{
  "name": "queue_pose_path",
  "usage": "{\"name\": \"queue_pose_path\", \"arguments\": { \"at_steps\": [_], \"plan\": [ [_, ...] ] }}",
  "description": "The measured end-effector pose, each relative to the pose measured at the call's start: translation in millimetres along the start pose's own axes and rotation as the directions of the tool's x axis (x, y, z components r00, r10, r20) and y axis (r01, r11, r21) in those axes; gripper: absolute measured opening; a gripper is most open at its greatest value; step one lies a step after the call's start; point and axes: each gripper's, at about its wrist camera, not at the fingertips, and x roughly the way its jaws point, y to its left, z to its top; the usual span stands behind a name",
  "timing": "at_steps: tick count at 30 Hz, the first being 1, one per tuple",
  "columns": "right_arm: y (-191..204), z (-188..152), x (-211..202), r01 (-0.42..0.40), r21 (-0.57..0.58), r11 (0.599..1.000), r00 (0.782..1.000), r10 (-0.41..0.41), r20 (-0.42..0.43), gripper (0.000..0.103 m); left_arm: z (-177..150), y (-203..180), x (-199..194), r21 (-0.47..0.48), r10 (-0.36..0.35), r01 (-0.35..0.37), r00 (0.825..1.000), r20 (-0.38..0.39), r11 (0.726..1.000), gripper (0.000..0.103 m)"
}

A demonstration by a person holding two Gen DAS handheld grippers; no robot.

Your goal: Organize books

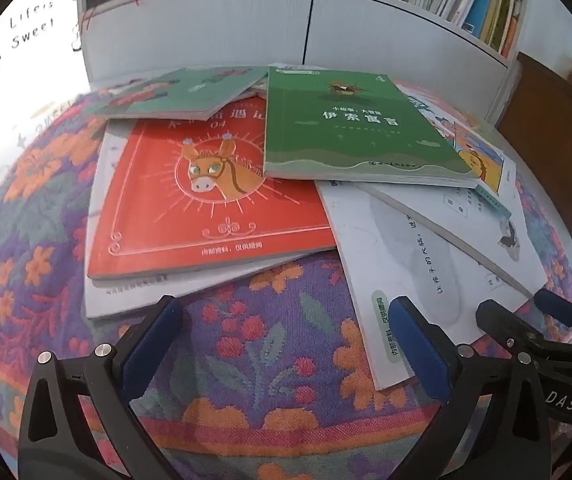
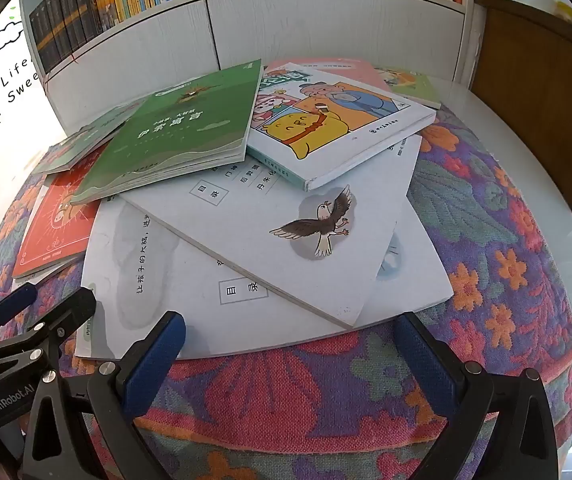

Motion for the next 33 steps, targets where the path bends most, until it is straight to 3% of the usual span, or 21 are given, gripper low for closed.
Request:
{"name": "queue_pose_path", "arguments": {
  "at_steps": [12,33],
  "plan": [
    [-5.1,-3.0,-1.6,-0.010,0.004,1.000,1.000,0.010,0.022,0.103,-2.7,1.7,0.8,-0.017,-0.031,0.031,1.000,-0.006,0.999,0.103],
    [-1.5,-4.3,0.4,-0.036,-0.047,0.998,0.999,0.036,-0.008,0.103,-2.3,0.8,0.5,-0.014,-0.024,0.024,1.000,-0.001,1.000,0.103]
  ]
}}
